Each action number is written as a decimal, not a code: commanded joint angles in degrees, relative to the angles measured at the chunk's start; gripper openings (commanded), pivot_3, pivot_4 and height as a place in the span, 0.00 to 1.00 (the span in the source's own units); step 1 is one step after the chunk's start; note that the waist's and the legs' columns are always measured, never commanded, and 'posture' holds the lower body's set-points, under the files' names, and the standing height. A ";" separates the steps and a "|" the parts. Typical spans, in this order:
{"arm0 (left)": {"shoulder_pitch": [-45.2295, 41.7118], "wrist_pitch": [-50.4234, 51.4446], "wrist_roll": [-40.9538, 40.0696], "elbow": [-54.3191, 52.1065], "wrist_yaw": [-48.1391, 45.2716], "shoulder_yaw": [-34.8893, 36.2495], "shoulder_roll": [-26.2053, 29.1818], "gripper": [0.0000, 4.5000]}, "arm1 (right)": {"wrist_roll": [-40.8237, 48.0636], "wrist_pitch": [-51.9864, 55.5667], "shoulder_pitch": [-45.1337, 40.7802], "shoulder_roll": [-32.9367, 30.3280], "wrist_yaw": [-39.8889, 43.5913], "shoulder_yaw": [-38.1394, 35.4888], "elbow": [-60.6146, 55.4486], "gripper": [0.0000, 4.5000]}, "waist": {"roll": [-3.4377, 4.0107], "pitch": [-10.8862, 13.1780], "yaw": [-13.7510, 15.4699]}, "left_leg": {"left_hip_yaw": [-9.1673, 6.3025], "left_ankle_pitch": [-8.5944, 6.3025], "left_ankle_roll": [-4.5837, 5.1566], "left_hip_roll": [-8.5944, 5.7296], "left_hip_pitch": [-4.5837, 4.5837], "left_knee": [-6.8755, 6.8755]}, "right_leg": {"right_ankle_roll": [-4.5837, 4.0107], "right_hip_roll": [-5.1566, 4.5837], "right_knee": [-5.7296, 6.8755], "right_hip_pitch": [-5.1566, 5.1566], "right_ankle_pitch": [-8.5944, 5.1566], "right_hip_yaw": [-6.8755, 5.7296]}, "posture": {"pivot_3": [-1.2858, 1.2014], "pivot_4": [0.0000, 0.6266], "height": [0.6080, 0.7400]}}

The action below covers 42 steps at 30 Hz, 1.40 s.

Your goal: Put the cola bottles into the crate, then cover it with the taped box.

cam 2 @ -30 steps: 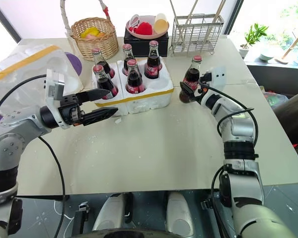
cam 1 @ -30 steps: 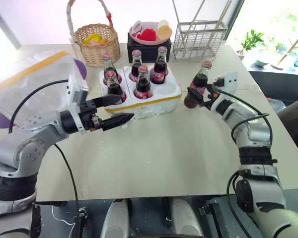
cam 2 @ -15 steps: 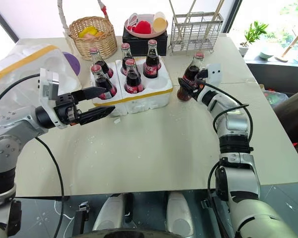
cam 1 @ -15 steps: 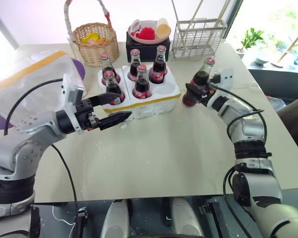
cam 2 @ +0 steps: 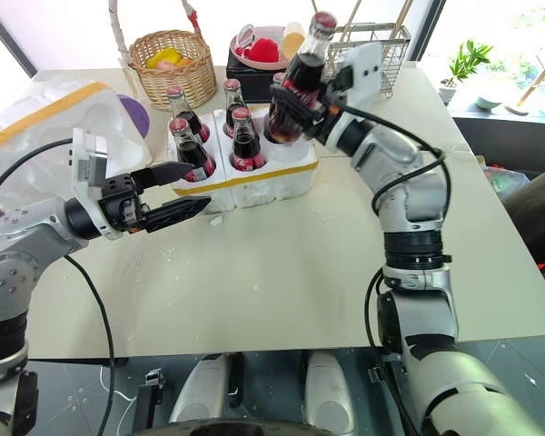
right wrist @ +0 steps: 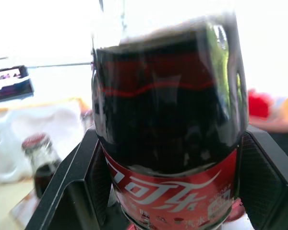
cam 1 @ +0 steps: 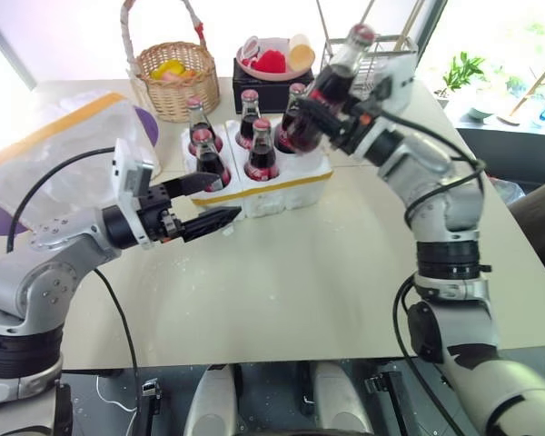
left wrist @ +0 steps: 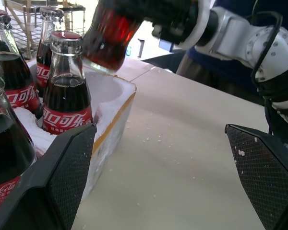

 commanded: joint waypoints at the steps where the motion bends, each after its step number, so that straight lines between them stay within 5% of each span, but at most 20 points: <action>1: -0.60 -0.88 -0.47 -1.63 0.36 1.87 0.68 1.00 | -6.68 -5.73 1.58 -0.60 -0.65 3.76 1.72 0.62 | 0.01 0.00 -0.02 | 0.00 0.00 0.00 0.00 0.00 -0.01 | 0.00 0.00 0.00 0.00 0.00 0.00 | 0.52 0.24 1.00; 9: 0.48 -1.39 0.09 -1.66 0.34 2.65 1.41 1.00 | -11.02 -8.29 2.49 0.64 -1.11 5.32 9.29 0.62 | -0.03 -0.02 0.10 | -0.01 0.00 0.00 0.00 0.00 -0.03 | 0.01 0.00 -0.01 0.01 0.00 0.00 | 0.52 0.24 1.00; 11: 1.00 -1.48 0.67 -1.33 -0.72 3.50 3.22 1.00 | -10.19 -6.49 1.35 0.87 -1.67 4.12 11.08 0.85 | -0.07 -0.04 -0.05 | 0.00 0.00 0.00 -0.01 0.01 -0.01 | 0.01 -0.01 -0.03 0.04 0.00 0.00 | 0.52 0.24 1.00; 14: 2.77 -1.28 0.94 -0.93 -3.05 5.79 6.81 1.00 | -8.00 -5.08 0.18 0.59 -1.12 2.11 10.01 0.97 | -0.07 -0.04 -0.22 | -0.01 0.00 0.00 0.00 0.05 -0.01 | 0.00 0.00 -0.01 0.05 0.00 0.00 | 0.52 0.24 1.00; 22: 14.99 0.60 2.93 6.40 -17.72 20.70 22.87 1.00 | 10.36 12.25 3.83 -10.30 11.75 -4.33 -14.47 0.97 | -0.01 0.02 -0.03 | 0.02 -0.01 -0.01 0.03 -0.03 -0.15 | -0.01 0.00 -0.02 -0.13 -0.02 -0.02 | 0.52 0.24 1.00; 25: 23.09 -1.57 11.62 16.81 -30.29 31.52 32.40 1.00 | 15.71 17.09 6.97 -21.08 18.33 -9.03 -20.99 0.97 | -0.08 0.06 -0.10 | 0.05 -0.02 -0.02 0.04 -0.04 -0.19 | -0.24 0.00 -0.11 -0.15 -0.16 -0.02 | 0.52 0.24 1.00; 28: 26.59 -9.05 20.36 30.44 -38.73 34.84 39.79 1.00 | 18.45 19.39 8.71 -25.22 18.44 -11.53 -22.64 0.97 | -0.07 0.05 -0.11 | 0.17 -0.03 -0.04 0.05 -0.04 -0.17 | -0.32 -0.04 -0.12 -0.24 -0.19 -0.02 | 0.52 0.24 1.00; 34: 14.24 -29.65 30.35 59.32 -41.26 17.78 51.31 1.00 | 19.71 20.33 9.32 -26.11 16.78 -12.35 -23.02 0.97 | 0.00 0.05 -0.33 | 0.21 -0.05 -0.07 0.12 0.02 -0.18 | -0.40 -0.06 -0.16 -0.31 -0.16 -0.02 | 0.52 0.24 1.00; 42: -33.80 -42.81 56.59 84.44 -35.71 -13.76 40.92 1.00 | 23.94 22.65 9.97 -28.66 17.84 -13.63 -26.41 0.97 | -0.09 0.02 1.23 | 0.39 -0.02 -0.02 0.12 -0.10 -0.19 | -0.15 0.00 -0.06 -0.34 0.04 0.02 | 0.52 0.24 1.00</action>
